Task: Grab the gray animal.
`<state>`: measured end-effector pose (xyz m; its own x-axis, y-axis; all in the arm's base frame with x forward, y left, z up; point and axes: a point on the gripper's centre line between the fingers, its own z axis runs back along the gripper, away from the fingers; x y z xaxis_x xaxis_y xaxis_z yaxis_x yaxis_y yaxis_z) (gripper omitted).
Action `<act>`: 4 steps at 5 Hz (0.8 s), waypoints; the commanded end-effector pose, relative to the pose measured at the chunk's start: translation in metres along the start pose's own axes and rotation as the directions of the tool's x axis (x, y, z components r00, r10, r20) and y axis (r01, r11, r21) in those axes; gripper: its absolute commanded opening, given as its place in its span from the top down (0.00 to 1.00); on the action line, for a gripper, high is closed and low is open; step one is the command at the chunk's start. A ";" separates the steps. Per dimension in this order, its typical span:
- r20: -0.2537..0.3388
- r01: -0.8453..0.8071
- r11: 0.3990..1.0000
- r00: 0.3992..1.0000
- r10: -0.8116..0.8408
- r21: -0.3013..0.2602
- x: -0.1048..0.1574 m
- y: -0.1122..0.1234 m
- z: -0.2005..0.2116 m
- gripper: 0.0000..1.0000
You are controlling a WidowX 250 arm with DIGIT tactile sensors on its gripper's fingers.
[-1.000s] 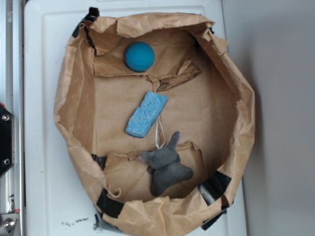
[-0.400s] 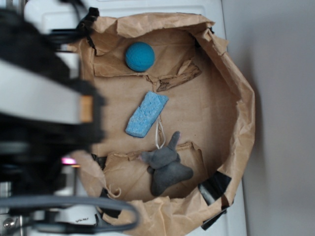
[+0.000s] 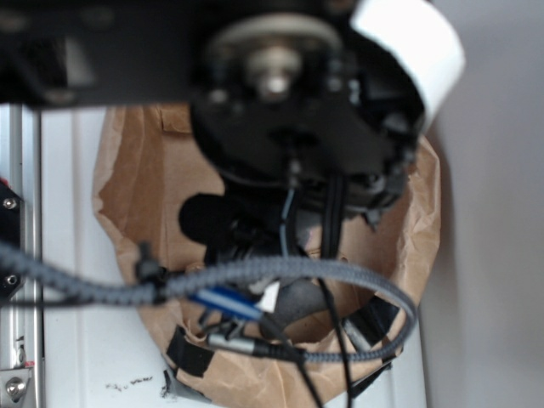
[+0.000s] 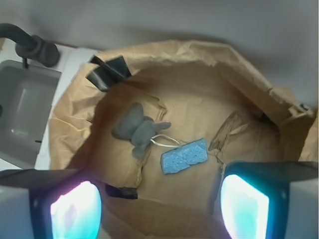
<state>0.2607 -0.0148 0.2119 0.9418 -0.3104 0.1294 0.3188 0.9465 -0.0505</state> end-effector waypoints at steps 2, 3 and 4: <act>0.024 -0.017 0.996 1.000 0.014 0.087 0.010 0.014 -0.030 0.00; -0.015 -0.020 0.988 1.000 0.023 0.154 0.011 0.023 -0.060 0.00; -0.048 0.044 0.990 0.998 -0.038 0.137 0.008 0.021 -0.085 0.00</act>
<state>0.2795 0.0058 0.1179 0.9440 -0.3253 0.0551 0.3214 0.9445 0.0684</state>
